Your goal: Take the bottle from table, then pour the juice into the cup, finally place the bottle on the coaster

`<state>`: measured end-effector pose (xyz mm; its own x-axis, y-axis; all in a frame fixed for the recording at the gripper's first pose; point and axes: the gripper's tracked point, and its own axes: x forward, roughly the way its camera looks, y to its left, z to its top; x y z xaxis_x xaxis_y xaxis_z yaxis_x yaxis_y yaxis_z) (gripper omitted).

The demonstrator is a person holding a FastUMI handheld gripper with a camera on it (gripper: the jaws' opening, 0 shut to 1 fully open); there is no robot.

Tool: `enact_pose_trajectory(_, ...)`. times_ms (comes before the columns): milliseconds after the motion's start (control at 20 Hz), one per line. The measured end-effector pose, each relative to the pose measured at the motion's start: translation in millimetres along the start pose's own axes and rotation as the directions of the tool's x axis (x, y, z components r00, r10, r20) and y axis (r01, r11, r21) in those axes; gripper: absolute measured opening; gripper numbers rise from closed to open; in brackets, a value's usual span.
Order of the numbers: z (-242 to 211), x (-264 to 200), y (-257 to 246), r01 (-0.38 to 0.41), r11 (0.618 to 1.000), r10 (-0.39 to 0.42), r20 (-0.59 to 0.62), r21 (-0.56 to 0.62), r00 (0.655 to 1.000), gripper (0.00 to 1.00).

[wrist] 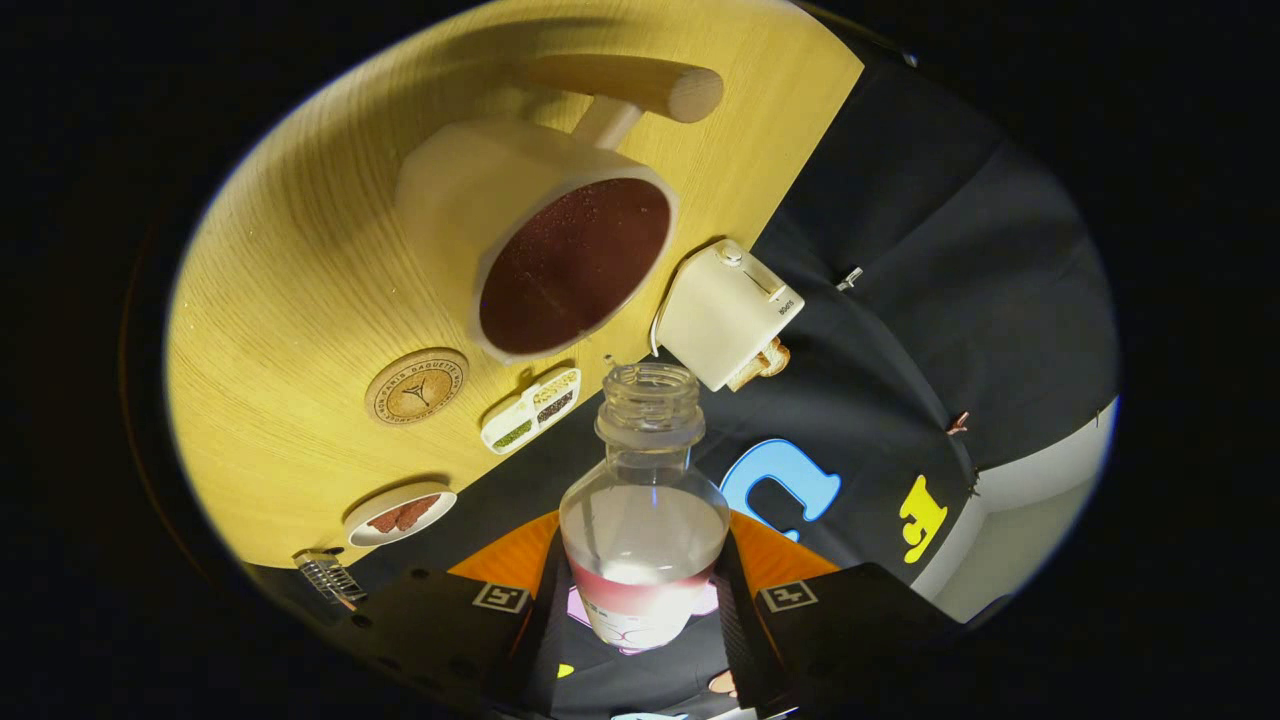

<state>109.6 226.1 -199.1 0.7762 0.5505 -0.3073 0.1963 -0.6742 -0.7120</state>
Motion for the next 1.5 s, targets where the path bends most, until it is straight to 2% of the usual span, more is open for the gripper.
enact_pose_trajectory(300, 2, -3, -8, 0.034, 0.998, -0.035, 0.017, 0.061, 0.999, 0.68)
enact_pose_trajectory(550, -8, -8, -14, 0.062, 0.978, -0.064, 0.003, 0.198, 0.998, 0.68)
enact_pose_trajectory(700, -20, -17, -18, 0.083, 0.942, -0.083, -0.014, 0.327, 0.996, 0.68)
enact_pose_trajectory(800, -34, -23, -14, 0.075, 0.886, -0.061, -0.044, 0.457, 0.997, 0.68)
enact_pose_trajectory(900, -48, -27, -14, 0.081, 0.799, -0.049, -0.07, 0.596, 0.996, 0.68)
enact_pose_trajectory(1100, -76, -46, -47, 0.18, 0.552, -0.13, -0.129, 0.814, 0.983, 0.69)
enact_pose_trajectory(1250, -95, -51, -54, 0.196, 0.362, -0.128, -0.16, 0.911, 0.979, 0.68)
enact_pose_trajectory(1400, -99, -45, -36, 0.149, 0.152, -0.058, -0.142, 0.977, 0.988, 0.69)
enact_pose_trajectory(1500, -103, -39, -23, 0.125, -0.019, -0.04, -0.126, 0.992, 0.991, 0.69)
